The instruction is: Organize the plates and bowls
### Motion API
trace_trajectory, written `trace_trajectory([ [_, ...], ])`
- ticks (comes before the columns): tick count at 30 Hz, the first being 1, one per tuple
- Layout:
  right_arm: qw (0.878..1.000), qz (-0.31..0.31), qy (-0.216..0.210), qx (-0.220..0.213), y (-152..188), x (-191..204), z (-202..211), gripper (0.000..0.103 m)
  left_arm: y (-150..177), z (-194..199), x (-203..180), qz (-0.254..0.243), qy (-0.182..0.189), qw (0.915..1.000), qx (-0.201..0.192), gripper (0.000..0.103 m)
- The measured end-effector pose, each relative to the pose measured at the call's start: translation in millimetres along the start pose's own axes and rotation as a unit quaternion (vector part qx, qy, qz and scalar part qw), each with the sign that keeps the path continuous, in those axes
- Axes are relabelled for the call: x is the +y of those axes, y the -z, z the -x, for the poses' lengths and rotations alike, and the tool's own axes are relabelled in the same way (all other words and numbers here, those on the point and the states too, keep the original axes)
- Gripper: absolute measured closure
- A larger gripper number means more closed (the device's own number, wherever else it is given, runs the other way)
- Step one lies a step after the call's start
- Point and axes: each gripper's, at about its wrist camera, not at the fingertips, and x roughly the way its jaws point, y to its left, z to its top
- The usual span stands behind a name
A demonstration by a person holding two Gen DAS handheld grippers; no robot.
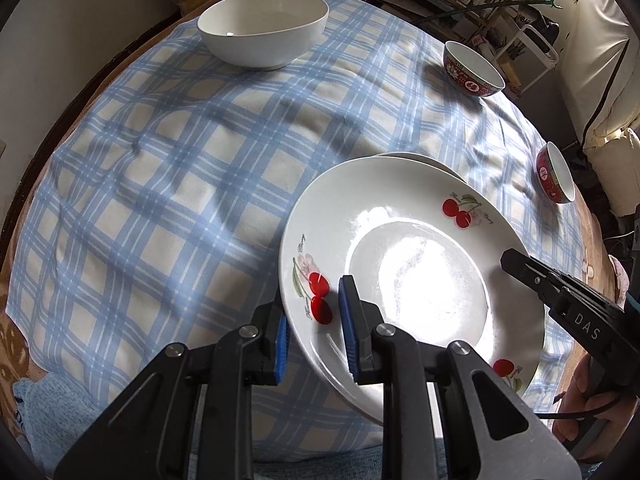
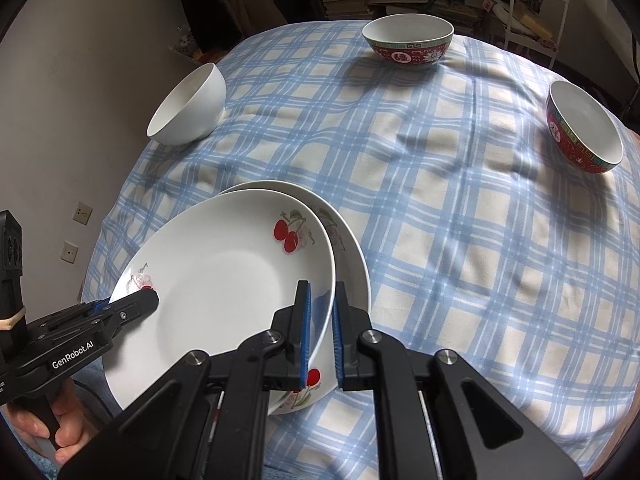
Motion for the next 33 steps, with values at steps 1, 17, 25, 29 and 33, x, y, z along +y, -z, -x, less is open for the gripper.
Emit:
trace_trajectory([
  [1, 1.0, 0.001, 0.001, -0.001, -0.2, 0.2, -0.6, 0.092, 0.1, -1.1, 0.7, 0.001, 0.001, 1.0, 0.001, 0.08],
  [17, 0.999, 0.023, 0.032, 0.009, 0.5, 1.9, -14.9, 0.091, 0.0, -20.3, 1.9, 0.012, 0.004, 0.9997, 0.019, 0.078],
  [25, 0.999, 0.029, 0.041, 0.018, 0.1, 1.6, -22.2, 0.09, 0.4, -28.7, 4.6, 0.02, 0.005, 0.9994, 0.028, 0.077],
  [29, 0.998, 0.032, 0.048, 0.024, 0.2, 1.9, -27.0, 0.09, 1.2, -34.9, 2.3, 0.015, -0.007, 0.9993, 0.033, 0.077],
  [33, 0.998, 0.032, 0.051, 0.021, -0.8, 2.7, -27.1, 0.09, 0.7, -38.5, -0.3, 0.008, -0.016, 0.9992, 0.034, 0.078],
])
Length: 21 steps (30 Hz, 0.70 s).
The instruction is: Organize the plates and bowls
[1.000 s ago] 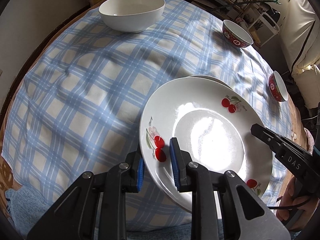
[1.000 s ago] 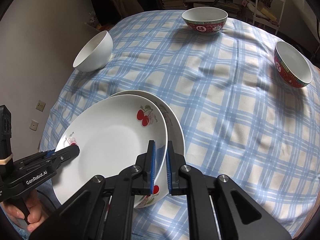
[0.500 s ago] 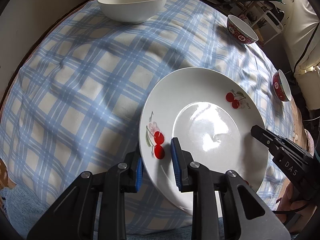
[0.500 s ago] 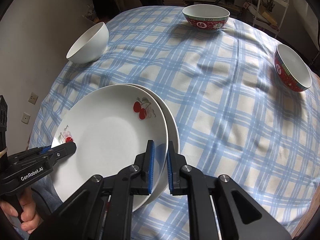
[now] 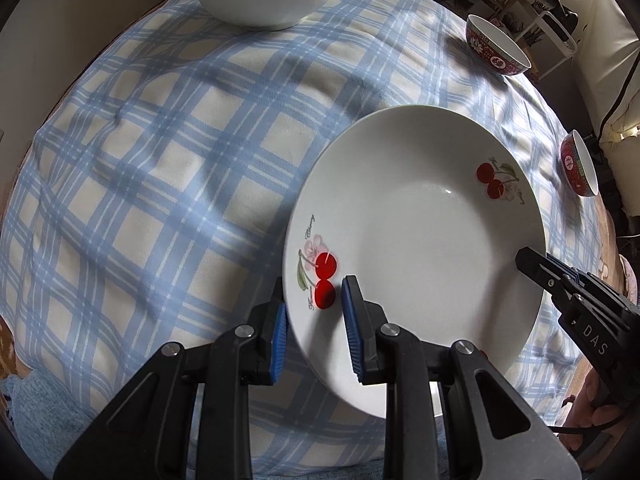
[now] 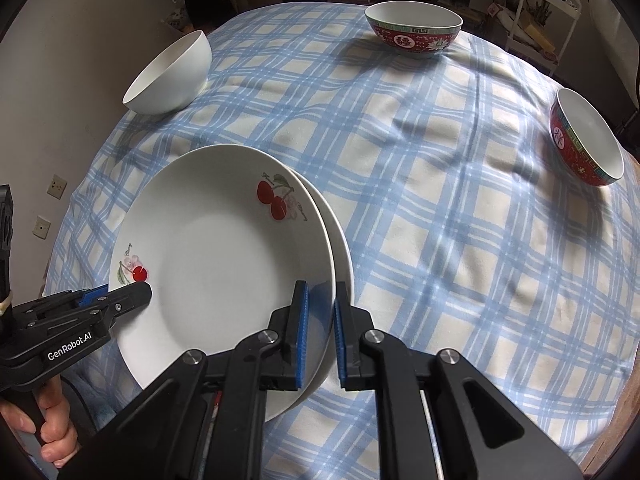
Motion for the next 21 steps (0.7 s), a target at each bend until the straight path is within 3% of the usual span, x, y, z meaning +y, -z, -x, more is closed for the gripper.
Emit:
trace_trajectory([
  [16, 1.0, 0.004, 0.009, -0.004, -1.5, 0.1, 0.9, 0.09, -2.7, 1.6, -6.5, -0.027, -0.023, 0.9993, -0.008, 0.079],
  [21, 1.0, 0.007, 0.012, -0.002, -2.0, 0.7, 1.2, 0.09, -2.4, 5.5, -11.3, -0.046, -0.045, 0.9976, -0.027, 0.079],
])
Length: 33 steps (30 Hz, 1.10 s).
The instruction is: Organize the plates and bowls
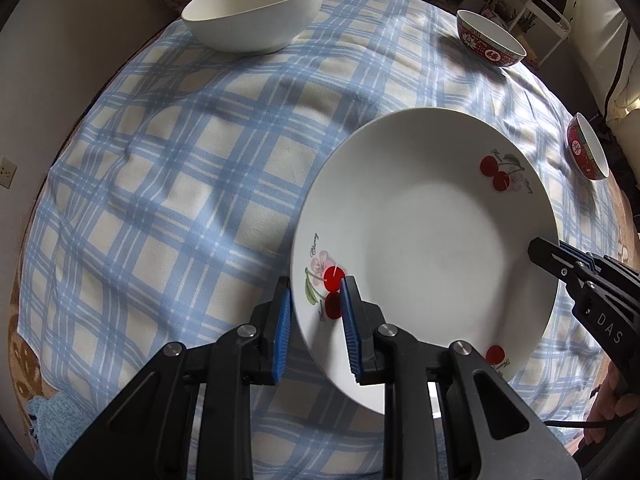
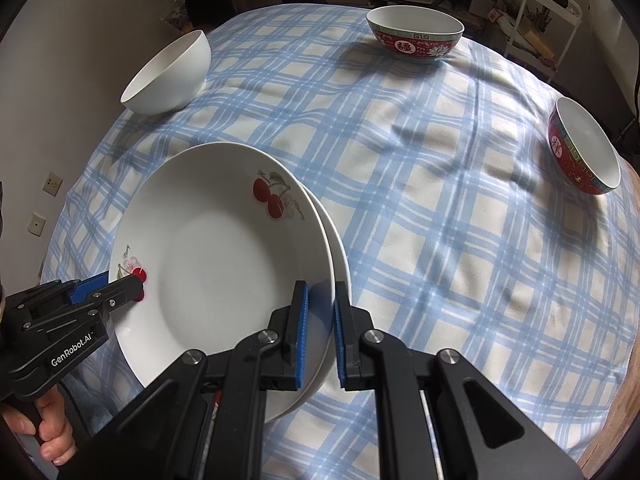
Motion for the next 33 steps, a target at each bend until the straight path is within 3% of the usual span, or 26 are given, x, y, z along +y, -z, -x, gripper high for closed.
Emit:
trace_trajectory([
  [6, 1.0, 0.0, 0.006, 0.002, 1.6, 1.5, 1.5, 0.09, 0.5, 2.1, -1.2, -0.008, -0.005, 0.9999, -0.007, 0.079],
  [14, 1.0, -0.004, 0.005, 0.005, 1.3, -1.4, 3.4, 0.09, -4.6, 23.1, -1.1, -0.028, -0.041, 0.997, -0.06, 0.079],
  [16, 1.0, 0.004, 0.022, 0.0, 0.8, 0.3, 5.8, 0.084, -6.0, 25.0, -2.5, -0.033, -0.049, 0.9961, -0.066, 0.079],
  [18, 0.999, 0.023, 0.043, -0.016, -0.7, 3.7, 12.7, 0.083, -7.1, 26.9, -2.4, -0.035, -0.052, 0.9956, -0.069, 0.079],
  [25, 0.999, 0.02, 0.022, -0.033, -6.9, 2.3, 22.5, 0.081, -13.4, 28.7, 7.1, -0.018, -0.048, 0.9967, -0.063, 0.078],
  [29, 0.999, 0.02, 0.022, -0.037, -12.5, 2.5, 20.5, 0.058, -21.8, 29.5, 12.1, -0.013, -0.057, 0.9963, -0.063, 0.074],
  [30, 0.999, 0.021, 0.024, -0.042, -15.0, 2.9, 21.3, 0.056, -24.4, 30.6, 14.0, -0.011, -0.058, 0.9962, -0.063, 0.073],
  [33, 0.998, 0.021, 0.023, -0.055, -27.5, 3.9, 24.6, 0.044, -35.3, 34.8, 19.5, -0.008, -0.058, 0.9961, -0.066, 0.053],
])
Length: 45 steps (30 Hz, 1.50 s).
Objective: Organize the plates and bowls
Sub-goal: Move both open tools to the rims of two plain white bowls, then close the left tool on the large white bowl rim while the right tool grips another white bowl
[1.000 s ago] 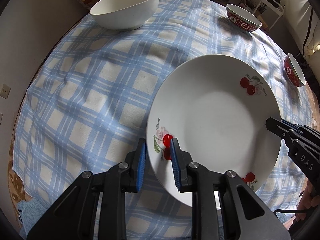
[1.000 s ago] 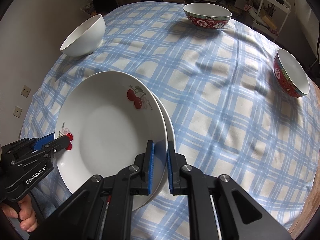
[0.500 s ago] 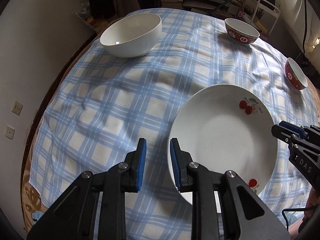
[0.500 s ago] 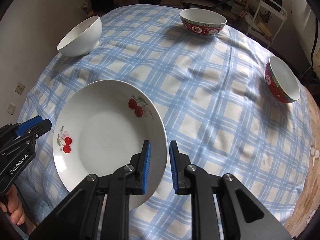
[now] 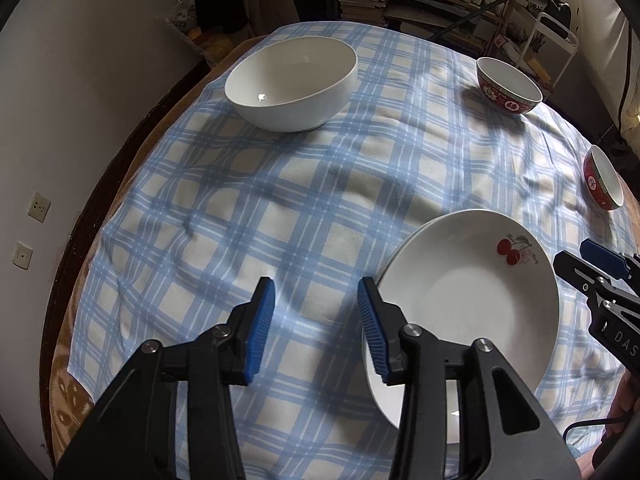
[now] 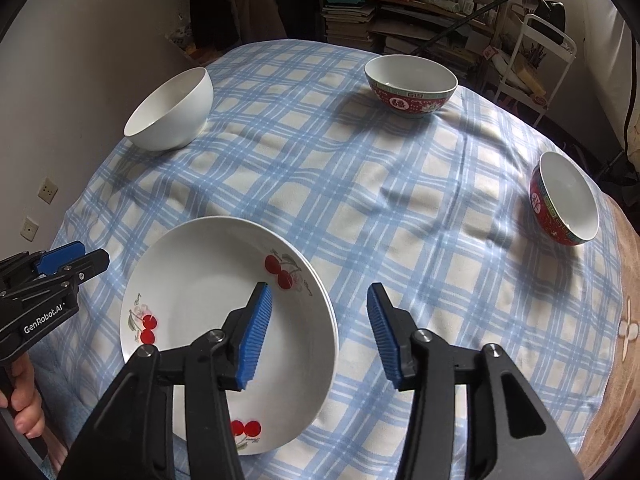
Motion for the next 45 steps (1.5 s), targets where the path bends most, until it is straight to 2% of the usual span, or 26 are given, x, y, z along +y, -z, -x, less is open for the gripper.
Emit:
trace_trajectory([
  [1, 1.0, 0.001, 0.0, -0.004, -5.4, 0.6, 0.7, 0.039, -4.7, 1.8, 1.7, -0.002, -0.006, 1.0, -0.005, 0.046],
  [3, 1.0, 0.008, 0.005, -0.011, -17.4, 3.4, 0.9, 0.038, -14.8, 5.0, 5.7, -0.008, -0.023, 0.9996, -0.013, 0.037],
  [4, 1.0, 0.013, 0.008, -0.014, -23.7, 5.3, 0.9, 0.038, -20.3, 5.9, 8.3, -0.01, -0.031, 0.9994, -0.014, 0.026],
  [5, 1.0, 0.018, 0.011, -0.017, -29.7, 7.1, 0.9, 0.037, -25.2, 7.3, 11.9, -0.01, -0.037, 0.9991, -0.018, 0.02],
  [6, 0.999, 0.021, 0.014, -0.02, -36.0, 8.6, 0.7, 0.036, -30.3, 8.6, 16.0, -0.008, -0.042, 0.9988, -0.024, 0.019],
  [8, 0.999, 0.022, 0.018, -0.028, -49.4, 11.8, -0.2, 0.024, -41.6, 8.6, 23.2, -0.006, -0.051, 0.9983, -0.027, 0.017],
  [11, 0.999, 0.024, 0.02, -0.044, -70.4, 18.7, -1.1, 0.011, -58.4, 5.6, 33.3, -0.004, -0.058, 0.998, -0.026, 0.016],
  [14, 0.997, 0.032, 0.031, -0.057, -92.1, 28.5, -4.0, 0.007, -73.6, 2.5, 42.7, 0.001, -0.065, 0.9974, -0.031, 0.014],
  [18, 0.996, 0.048, 0.029, -0.067, -120.2, 43.6, -9.1, 0.006, -94.8, -3.8, 53.2, 0.003, -0.073, 0.9967, -0.036, 0.014],
  [23, 0.995, 0.065, 0.028, -0.076, -150.6, 64.3, -18.7, 0.005, -121.9, -11.5, 66.8, 0.004, -0.061, 0.9971, -0.045, 0.014],
  [31, 0.993, 0.084, 0.033, -0.074, -183.8, 90.5, -44.9, 0.005, -162.2, -24.3, 87.1, 0.007, -0.055, 0.9965, -0.062, 0.014],
  [34, 0.994, 0.084, 0.033, -0.067, -190.1, 96.8, -56.7, 0.005, -169.4, -34.4, 94.3, 0.014, -0.061, 0.9962, -0.06, 0.014],
  [39, 0.994, 0.086, 0.031, -0.058, -197.6, 105.8, -72.5, 0.005, -172.1, -56.1, 103.9, 0.024, -0.05, 0.9975, -0.044, 0.014],
  [45, 0.993, 0.097, 0.047, -0.056, -202.3, 115.7, -88.8, 0.005, -170.2, -80.9, 103.6, 0.023, -0.049, 0.9983, -0.022, 0.014],
])
